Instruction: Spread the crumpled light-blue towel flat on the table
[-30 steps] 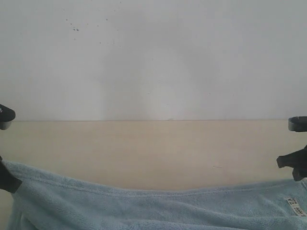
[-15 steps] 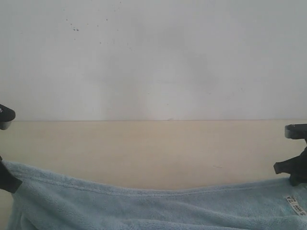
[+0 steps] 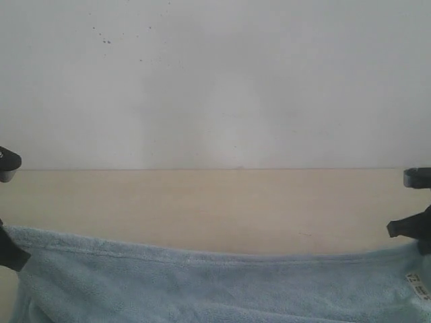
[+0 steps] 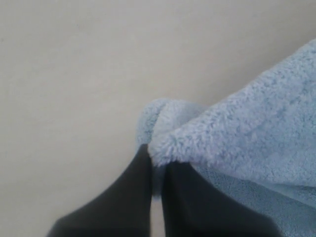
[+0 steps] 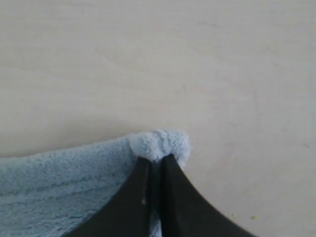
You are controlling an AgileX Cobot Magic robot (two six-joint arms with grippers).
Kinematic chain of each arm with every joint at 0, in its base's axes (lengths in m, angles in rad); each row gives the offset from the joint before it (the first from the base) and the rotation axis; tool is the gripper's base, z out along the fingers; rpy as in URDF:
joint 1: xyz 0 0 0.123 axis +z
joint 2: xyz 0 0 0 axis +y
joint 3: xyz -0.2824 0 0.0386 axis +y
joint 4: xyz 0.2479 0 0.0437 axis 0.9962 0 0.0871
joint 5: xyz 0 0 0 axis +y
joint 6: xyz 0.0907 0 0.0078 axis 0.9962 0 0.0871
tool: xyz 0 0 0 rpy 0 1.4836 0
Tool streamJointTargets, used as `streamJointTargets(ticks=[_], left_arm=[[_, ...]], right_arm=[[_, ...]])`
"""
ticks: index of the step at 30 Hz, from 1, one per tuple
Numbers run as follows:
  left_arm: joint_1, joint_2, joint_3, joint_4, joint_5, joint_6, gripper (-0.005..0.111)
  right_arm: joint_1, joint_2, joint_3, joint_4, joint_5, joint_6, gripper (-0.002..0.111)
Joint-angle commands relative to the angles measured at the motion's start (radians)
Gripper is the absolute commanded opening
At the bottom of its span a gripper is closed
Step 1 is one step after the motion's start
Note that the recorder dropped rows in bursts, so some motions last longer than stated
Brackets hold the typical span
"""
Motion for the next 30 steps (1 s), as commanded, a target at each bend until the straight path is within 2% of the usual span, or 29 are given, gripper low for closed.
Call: streamJointTargets(ticks=[1, 14, 20, 26, 30], left_arm=[[0.003, -0.054, -0.005, 0.009, -0.005, -0.002, 0.004], [0.003, -0.420, -0.005, 0.047, 0.131, -0.004, 0.004], [0.003, -0.535, -0.005, 0.042, 0.182, -0.004, 0.004], [-0.001, -0.557, -0.005, 0.014, 0.195, -0.002, 0.004], [-0.001, -0.632, -0.005, 0.007, 0.237, 0.001, 0.004]], right_arm=[[-0.005, -0.140, 0.000, -0.006, 0.008, -0.002, 0.000], [-0.003, -0.586, 0.012, 0.002, 0.160, 0.024, 0.000], [-0.003, -0.812, 0.158, 0.053, 0.165, 0.034, 0.000], [-0.003, -1.005, 0.341, 0.044, 0.131, 0.066, 0.000], [0.007, -1.081, 0.354, 0.027, 0.156, 0.066, 0.000]])
